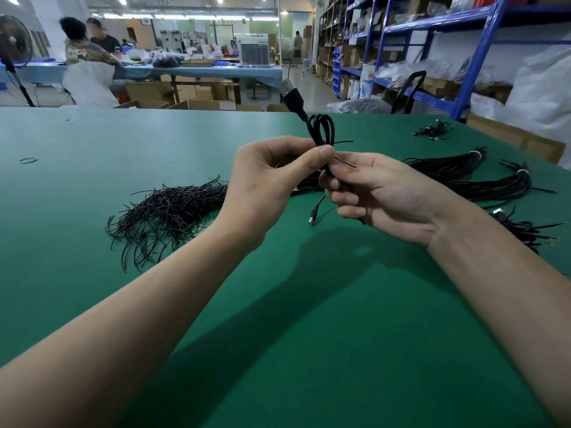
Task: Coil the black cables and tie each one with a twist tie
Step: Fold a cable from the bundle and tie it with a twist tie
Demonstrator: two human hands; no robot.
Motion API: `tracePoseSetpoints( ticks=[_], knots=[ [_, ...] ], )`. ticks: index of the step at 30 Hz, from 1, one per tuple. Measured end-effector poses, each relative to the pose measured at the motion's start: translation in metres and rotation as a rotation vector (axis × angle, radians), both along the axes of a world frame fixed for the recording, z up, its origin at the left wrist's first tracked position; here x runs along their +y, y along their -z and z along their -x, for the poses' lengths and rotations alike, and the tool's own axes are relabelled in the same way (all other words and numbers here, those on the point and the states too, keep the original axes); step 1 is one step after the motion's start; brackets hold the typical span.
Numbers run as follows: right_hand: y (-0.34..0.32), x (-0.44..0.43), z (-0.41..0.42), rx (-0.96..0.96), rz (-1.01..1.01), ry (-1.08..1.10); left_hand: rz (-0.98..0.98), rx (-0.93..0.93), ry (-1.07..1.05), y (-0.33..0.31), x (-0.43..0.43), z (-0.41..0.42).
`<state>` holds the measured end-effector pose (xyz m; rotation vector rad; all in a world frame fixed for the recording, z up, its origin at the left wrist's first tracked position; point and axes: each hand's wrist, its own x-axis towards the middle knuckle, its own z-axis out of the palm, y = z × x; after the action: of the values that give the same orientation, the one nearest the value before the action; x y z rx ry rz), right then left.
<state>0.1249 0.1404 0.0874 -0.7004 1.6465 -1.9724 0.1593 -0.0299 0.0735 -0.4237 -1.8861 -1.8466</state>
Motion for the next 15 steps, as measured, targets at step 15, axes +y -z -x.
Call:
tracePoseSetpoints(
  ticks=[15],
  knots=[
    [-0.0035, -0.0024, -0.0031, -0.087, 0.049, -0.132, 0.123, 0.08, 0.113, -0.0018, 0.0025, -0.003]
  ],
)
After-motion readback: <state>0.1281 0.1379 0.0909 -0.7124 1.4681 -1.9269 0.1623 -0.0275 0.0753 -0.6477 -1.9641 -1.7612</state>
